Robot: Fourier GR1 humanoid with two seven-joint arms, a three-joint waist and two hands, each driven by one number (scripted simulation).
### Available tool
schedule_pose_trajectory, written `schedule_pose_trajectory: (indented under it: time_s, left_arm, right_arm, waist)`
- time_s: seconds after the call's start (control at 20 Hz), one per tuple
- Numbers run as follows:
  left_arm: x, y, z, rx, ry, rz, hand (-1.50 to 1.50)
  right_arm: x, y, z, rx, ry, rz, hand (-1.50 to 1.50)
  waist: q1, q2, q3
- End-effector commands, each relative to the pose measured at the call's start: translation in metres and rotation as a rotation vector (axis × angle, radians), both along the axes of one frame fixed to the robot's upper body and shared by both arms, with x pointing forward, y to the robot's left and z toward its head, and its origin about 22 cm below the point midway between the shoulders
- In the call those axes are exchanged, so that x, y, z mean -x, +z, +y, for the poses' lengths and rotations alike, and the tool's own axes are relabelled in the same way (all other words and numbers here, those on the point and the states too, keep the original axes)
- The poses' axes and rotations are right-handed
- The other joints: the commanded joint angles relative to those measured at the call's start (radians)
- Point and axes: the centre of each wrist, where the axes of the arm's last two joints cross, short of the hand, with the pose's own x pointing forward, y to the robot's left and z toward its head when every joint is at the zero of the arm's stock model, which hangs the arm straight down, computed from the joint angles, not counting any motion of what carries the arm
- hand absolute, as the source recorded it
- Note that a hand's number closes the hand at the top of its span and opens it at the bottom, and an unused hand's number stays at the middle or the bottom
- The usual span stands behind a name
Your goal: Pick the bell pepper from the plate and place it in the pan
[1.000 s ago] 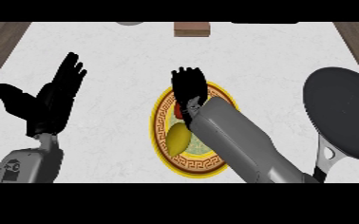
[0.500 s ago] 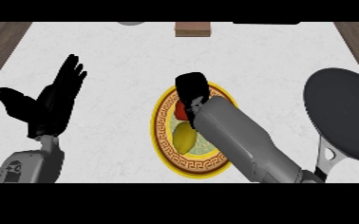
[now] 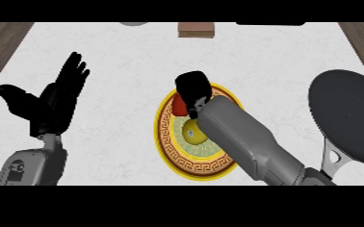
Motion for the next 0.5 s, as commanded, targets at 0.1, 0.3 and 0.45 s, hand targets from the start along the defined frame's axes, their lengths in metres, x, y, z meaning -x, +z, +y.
schedule_pose_trajectory:
  time_s: [0.1, 0.3, 0.45]
  left_arm:
    - [0.009, -0.013, 0.009, -0.017, 0.019, 0.007, 0.00]
    - [0.011, -0.009, 0.007, 0.004, 0.031, 0.009, 0.00]
    - [0.011, -0.007, 0.003, -0.003, 0.027, 0.013, 0.00]
  right_arm:
    - [-0.002, -0.019, -0.013, -0.075, -0.159, 0.016, 1.50]
    - [-0.049, 0.002, -0.091, -0.163, -0.738, -0.022, 1.50]
    - [-0.066, 0.018, -0.128, -0.168, -0.992, -0.103, 1.50]
  waist:
    - [-0.012, 0.005, 0.002]
    - [-0.035, 0.006, 0.002]
    - [-0.023, 0.007, 0.002]
